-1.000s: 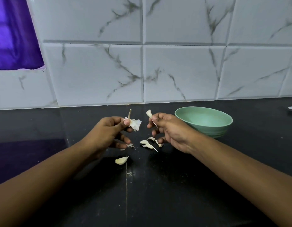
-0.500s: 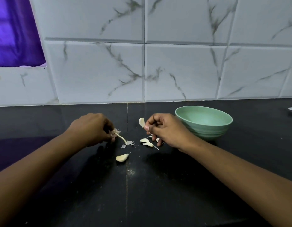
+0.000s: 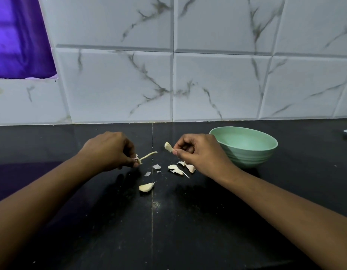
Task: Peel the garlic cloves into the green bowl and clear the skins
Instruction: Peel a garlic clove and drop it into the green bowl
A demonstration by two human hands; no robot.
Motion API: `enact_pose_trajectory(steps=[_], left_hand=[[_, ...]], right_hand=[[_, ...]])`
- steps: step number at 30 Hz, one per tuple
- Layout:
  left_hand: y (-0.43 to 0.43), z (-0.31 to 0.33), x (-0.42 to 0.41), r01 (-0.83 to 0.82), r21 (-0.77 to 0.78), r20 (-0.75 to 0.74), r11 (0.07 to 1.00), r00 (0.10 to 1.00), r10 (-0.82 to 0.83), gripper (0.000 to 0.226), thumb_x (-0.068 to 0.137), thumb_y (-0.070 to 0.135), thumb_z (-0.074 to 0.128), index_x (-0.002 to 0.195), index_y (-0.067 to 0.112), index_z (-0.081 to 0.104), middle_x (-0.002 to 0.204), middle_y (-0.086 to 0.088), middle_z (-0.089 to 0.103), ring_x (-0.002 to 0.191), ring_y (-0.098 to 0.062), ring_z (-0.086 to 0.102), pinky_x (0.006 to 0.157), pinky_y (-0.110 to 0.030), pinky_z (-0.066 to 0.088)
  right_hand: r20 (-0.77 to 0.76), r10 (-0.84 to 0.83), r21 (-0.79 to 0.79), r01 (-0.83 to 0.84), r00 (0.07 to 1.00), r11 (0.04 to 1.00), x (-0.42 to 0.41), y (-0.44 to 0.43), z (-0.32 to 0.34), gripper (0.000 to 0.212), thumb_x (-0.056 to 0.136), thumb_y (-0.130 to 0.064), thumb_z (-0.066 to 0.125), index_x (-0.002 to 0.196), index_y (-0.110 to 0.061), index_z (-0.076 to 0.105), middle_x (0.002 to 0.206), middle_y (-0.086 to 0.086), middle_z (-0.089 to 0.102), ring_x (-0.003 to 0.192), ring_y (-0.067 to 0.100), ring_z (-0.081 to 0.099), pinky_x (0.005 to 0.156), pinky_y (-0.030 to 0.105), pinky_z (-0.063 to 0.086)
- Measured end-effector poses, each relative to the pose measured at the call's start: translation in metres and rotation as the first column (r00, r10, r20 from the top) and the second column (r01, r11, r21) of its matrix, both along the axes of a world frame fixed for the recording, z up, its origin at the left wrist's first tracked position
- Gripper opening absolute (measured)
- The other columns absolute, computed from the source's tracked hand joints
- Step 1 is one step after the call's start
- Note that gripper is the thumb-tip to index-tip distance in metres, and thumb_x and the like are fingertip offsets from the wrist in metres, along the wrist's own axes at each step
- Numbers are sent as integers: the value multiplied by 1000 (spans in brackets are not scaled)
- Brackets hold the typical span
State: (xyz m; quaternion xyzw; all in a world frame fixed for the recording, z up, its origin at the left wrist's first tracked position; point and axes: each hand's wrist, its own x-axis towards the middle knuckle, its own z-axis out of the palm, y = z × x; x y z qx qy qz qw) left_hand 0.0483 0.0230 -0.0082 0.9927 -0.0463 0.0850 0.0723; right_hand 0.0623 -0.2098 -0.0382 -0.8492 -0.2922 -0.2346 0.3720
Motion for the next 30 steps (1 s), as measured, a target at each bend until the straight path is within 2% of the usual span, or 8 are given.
enact_pose_trajectory(steps=[7, 9, 13, 17, 20, 24, 26, 30], left_hand=[[-2, -6, 2, 48, -55, -53, 997, 997, -51, 24, 72, 54, 74, 74, 32, 66, 68, 19, 67, 49, 5, 62, 67, -26, 50], [-2, -4, 1, 100, -67, -103, 993, 989, -107, 10, 87, 40, 65, 84, 30, 69, 74, 15, 69, 53, 1, 65, 60, -25, 52], [-3, -1, -1, 131, -167, -143, 977, 977, -156, 15, 93, 15, 59, 89, 19, 72, 75, 6, 72, 56, -6, 68, 48, -20, 52], [-7, -5, -2, 154, -146, -82, 977, 983, -167, 14, 85, 19, 68, 73, 25, 74, 60, 12, 70, 53, -2, 67, 49, -17, 50], [-5, -4, -1, 87, -155, -37, 984, 995, -93, 21, 72, 38, 79, 63, 22, 69, 51, 13, 65, 48, 0, 63, 60, -28, 55], [-2, -1, -1, 54, -198, 115, 979, 993, -32, 36, 60, 55, 80, 69, 25, 63, 60, 8, 67, 52, -1, 62, 69, -35, 54], [-7, -1, -5, 170, -360, 252, 917, 964, -79, 29, 62, 50, 80, 80, 32, 67, 73, 13, 69, 65, 1, 64, 68, -29, 53], [-35, -7, -20, 386, -740, 296, 550, 922, -249, 30, 63, 35, 74, 91, 24, 73, 83, 4, 76, 77, -4, 70, 63, -23, 56]], right_hand=[[-3, -11, -30, 11, 1000, 999, 1, -1, 1, 8, 78, -18, 75, 74, -18, 69, 54, -21, 56, 55, -5, 57, 61, 16, 47], [-9, -14, -30, 14, 1000, 999, 1, -1, 1, 9, 78, -18, 75, 73, -20, 68, 54, -19, 57, 54, -4, 57, 60, 18, 48], [-48, -16, -8, 15, 999, 1000, 1, -3, 3, 9, 80, -19, 74, 74, -20, 67, 55, -15, 59, 51, -1, 58, 56, 20, 49], [-75, -16, 5, 17, 997, 1000, 0, -4, 6, 11, 80, -18, 74, 74, -21, 66, 57, -13, 60, 53, 2, 58, 57, 23, 53], [-80, -12, 2, 12, 997, 1000, -1, -4, 5, 8, 80, -17, 75, 75, -18, 68, 58, -14, 60, 53, 2, 59, 54, 18, 51], [-44, 1, 44, 1, 999, 999, -2, -4, 4, 7, 79, -16, 75, 75, -16, 69, 52, -17, 58, 51, 1, 58, 52, 13, 46], [19, 3, 65, -4, 1000, 998, -4, -4, 5, 7, 79, -15, 75, 74, -14, 69, 47, -22, 55, 49, -2, 57, 52, 10, 42], [175, 13, 62, -25, 985, 998, -7, 0, 4, 8, 76, -14, 75, 71, -15, 68, 52, -22, 53, 52, -2, 56, 55, 15, 43]])
